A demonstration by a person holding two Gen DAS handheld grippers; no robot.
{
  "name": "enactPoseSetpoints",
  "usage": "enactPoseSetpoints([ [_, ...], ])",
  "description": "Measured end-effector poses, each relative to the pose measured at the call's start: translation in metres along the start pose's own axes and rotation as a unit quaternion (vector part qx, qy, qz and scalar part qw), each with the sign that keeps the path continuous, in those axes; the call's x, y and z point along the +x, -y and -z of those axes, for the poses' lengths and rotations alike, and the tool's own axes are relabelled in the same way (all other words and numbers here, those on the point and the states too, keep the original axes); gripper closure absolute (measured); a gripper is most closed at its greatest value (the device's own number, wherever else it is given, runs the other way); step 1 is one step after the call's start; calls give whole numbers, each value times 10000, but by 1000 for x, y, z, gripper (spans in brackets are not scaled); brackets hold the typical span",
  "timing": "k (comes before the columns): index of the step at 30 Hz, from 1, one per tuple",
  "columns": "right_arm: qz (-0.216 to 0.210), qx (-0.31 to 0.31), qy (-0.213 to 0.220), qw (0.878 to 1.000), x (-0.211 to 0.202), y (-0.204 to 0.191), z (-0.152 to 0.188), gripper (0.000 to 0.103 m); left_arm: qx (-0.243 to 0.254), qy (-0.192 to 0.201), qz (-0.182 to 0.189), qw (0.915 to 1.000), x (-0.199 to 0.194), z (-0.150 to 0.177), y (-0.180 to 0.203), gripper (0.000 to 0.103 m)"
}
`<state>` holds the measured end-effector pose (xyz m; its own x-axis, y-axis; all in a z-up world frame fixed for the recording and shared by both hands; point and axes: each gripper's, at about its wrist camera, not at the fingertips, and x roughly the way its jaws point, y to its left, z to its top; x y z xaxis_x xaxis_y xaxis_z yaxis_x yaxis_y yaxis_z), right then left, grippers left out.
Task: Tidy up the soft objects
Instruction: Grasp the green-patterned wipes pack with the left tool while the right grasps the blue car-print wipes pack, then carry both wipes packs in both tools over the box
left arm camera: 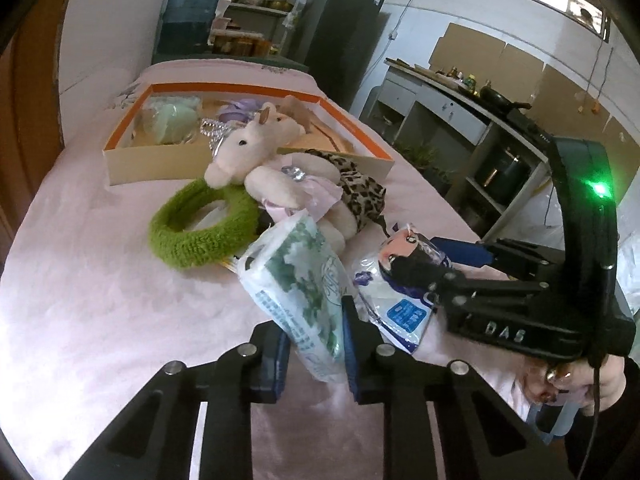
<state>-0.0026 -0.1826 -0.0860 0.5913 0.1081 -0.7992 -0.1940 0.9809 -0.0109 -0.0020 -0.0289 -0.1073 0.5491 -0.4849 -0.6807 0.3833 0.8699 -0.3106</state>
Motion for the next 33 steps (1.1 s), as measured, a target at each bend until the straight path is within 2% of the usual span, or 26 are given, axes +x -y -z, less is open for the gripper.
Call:
enactPoseSetpoints([
  [2,79,-34,34,10000,-4,3,0,79,-4,28,12,10000,-1,-1,0,82],
  [3,24,-23,32,10000,-5,3,1,81,-6,40,16,10000,-2,-1,0,82],
  [7,-328,271,94,9991,-7,16,3,79,-4,65,-25,10000,-4,-3,1,83],
  [8,-529,459,101,9975,-6,24,4,72,-18,60,-25,10000,-5,-3,0,83],
  [9,-679,586,90,9959,-6,29,7,49,-51,64,-9,10000,-5,-3,-1,82],
  [11,-753,810,102,9938,-10,38,13,21,-59,60,0,10000,-6,-3,-2,82],
  [15,-657,536,128,9963,-26,35,29,21,-72,83,13,9999,-7,-3,-3,82],
  [18,59,-556,106,9984,-34,8,40,21,-82,78,38,9999,-6,-3,-3,82],
  [20,559,-1463,154,9875,-31,-15,47,21,-87,73,49,9999,-6,-2,-3,82],
  [23,894,-2392,342,9662,-20,-41,51,21,-125,70,61,9999,-6,-2,-3,82],
  [26,899,-2651,609,9581,-8,-52,43,21,-156,85,42,9998,-8,-3,-5,82],
  [29,747,-2638,686,9592,6,-54,28,23,-167,94,15,9998,-9,-3,-6,82],
  [30,616,-2547,642,9629,9,-52,22,32,-166,97,6,9998,-10,-3,-6,82],
  [32,402,-2286,512,9714,15,-46,13,41,-173,107,-8,9998,-11,-4,-7,82],
  [33,338,-2160,464,9747,16,-42,10,50,-178,118,-11,9998,-12,-5,-7,82],
])
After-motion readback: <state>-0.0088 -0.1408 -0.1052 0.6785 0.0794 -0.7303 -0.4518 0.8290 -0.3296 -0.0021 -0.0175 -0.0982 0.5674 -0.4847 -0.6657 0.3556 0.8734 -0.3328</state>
